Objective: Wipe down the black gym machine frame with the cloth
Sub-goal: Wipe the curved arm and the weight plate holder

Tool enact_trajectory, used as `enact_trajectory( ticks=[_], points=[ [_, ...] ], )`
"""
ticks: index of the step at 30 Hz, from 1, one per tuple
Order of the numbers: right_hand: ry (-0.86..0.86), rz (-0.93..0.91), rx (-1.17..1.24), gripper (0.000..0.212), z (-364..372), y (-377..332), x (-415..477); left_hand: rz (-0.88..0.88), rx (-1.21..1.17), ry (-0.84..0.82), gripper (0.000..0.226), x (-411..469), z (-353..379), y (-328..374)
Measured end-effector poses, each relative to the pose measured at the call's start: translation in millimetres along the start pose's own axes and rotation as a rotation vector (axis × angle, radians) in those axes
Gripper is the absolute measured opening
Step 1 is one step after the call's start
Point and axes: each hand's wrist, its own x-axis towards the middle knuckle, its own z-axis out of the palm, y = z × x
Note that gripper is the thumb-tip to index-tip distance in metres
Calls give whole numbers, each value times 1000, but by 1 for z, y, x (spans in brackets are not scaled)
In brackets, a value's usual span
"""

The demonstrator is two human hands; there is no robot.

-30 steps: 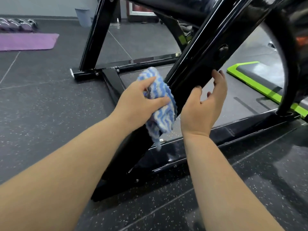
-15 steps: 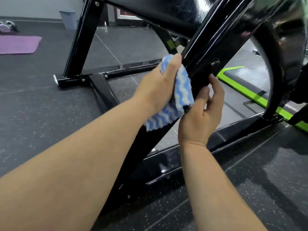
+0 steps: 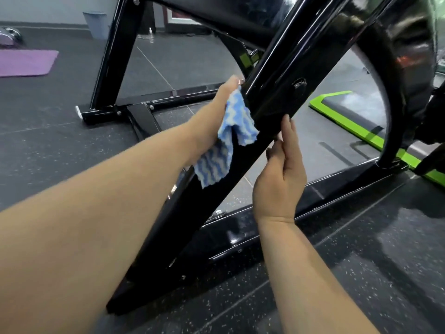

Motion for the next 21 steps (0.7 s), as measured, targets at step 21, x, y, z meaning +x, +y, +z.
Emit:
enact_trajectory(
  ticks=[21],
  points=[
    [44, 348, -46, 23, -16, -5, -12, 13, 442, 447, 56, -30, 18, -43]
  ],
)
